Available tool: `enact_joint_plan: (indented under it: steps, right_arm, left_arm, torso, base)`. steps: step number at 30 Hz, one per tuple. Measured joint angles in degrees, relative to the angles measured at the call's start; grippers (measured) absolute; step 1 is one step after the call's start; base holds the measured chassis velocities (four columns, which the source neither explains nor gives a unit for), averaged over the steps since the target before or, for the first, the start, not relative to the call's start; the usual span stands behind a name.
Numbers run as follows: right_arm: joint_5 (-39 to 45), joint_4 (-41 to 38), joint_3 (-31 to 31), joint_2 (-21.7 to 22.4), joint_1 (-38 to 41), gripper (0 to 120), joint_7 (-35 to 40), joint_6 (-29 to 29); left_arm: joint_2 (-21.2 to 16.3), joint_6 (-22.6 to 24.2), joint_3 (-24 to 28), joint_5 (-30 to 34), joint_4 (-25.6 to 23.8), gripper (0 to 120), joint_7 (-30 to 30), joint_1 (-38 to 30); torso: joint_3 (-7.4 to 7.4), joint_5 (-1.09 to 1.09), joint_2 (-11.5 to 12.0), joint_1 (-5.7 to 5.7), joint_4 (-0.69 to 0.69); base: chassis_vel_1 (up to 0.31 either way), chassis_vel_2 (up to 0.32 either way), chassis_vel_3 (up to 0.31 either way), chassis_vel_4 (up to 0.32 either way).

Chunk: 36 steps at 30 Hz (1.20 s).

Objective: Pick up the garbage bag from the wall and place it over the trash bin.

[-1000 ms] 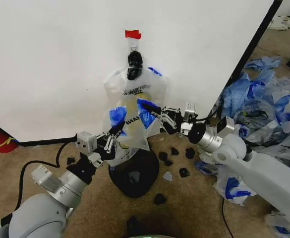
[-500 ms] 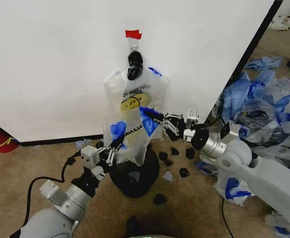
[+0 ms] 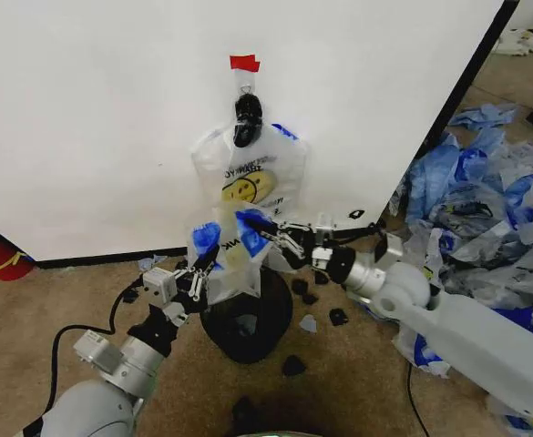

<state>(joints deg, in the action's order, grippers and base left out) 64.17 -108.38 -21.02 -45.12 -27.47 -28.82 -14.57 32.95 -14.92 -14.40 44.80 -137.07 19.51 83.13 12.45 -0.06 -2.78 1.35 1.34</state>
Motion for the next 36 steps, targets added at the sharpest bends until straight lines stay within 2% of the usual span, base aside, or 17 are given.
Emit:
enact_joint_plan:
  steps: [9,23,27,33,36]
  right_arm:
    - [4.2,-2.4,-0.1,0.8,4.3,0,0.0,0.0]
    - [8.5,-5.4,-1.1,1.5,3.6,0,1.3,0.1]
    - [10.2,-5.3,-1.2,0.1,2.6,0,2.3,0.2]
    - [10.9,-4.1,-1.6,-5.6,-1.3,0,5.0,0.0]
    - [10.4,-3.5,-2.0,-6.8,-1.7,0,5.1,-0.1]
  left_arm:
    - [0.1,-0.1,-0.8,0.5,-0.4,0,0.8,-0.3]
    - [-1.5,-0.1,-1.4,3.0,-1.1,0,1.4,-2.6]
    - [-2.2,0.0,-1.4,3.3,-0.6,0,1.6,-2.8]
    - [-3.3,0.0,-1.3,5.3,-0.2,0,2.2,-3.5]
    - [-3.9,0.1,-1.3,5.8,-0.2,0,2.4,-3.9]
  torso:
    - [0.0,0.0,0.0,0.0,0.02]
    - [0.0,0.0,0.0,0.0,0.02]
    - [0.0,0.0,0.0,0.0,0.02]
    - [0.0,0.0,0.0,0.0,0.02]
    - [0.0,0.01,0.0,0.0,0.02]
  base:
    - [0.0,0.0,0.0,0.0]
    - [0.0,0.0,0.0,0.0]
    - [0.0,0.0,0.0,0.0]
    - [0.0,0.0,0.0,0.0]
    - [0.0,0.0,0.0,0.0]
